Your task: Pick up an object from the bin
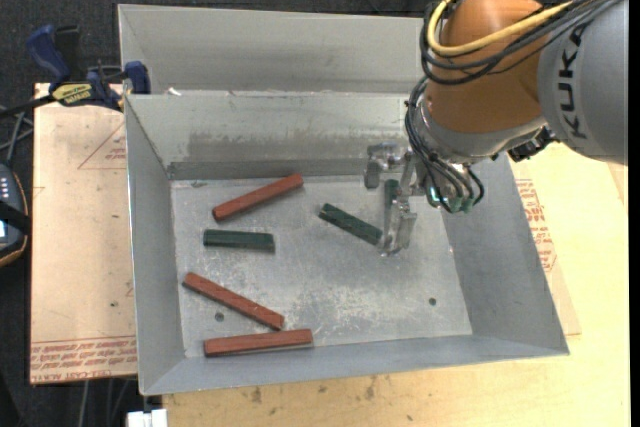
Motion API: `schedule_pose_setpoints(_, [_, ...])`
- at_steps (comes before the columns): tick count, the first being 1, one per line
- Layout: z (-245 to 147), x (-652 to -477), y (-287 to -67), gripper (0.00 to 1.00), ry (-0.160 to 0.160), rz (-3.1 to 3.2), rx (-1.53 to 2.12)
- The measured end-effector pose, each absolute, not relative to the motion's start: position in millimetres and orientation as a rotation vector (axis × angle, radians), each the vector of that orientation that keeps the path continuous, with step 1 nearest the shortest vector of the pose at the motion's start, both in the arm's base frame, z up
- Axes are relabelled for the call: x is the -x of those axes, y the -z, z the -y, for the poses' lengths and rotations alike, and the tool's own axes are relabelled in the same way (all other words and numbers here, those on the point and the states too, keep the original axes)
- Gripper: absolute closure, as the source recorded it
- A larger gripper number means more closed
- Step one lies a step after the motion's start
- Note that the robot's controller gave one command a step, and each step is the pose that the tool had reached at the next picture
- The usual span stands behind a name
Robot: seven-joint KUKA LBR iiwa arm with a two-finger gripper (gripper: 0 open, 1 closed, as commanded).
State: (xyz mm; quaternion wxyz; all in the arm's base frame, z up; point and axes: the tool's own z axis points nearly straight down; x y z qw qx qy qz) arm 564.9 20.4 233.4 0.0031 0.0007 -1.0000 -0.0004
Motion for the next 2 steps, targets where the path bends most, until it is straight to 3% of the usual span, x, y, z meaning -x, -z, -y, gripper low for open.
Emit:
schedule_pose_setpoints(1, [-20,-566.4,-237,0.00,0.001,3.143,-0.001])
schedule_pose_setpoints(2, [-16,-573.0,-179,0.00,0.003,3.146,0.117])
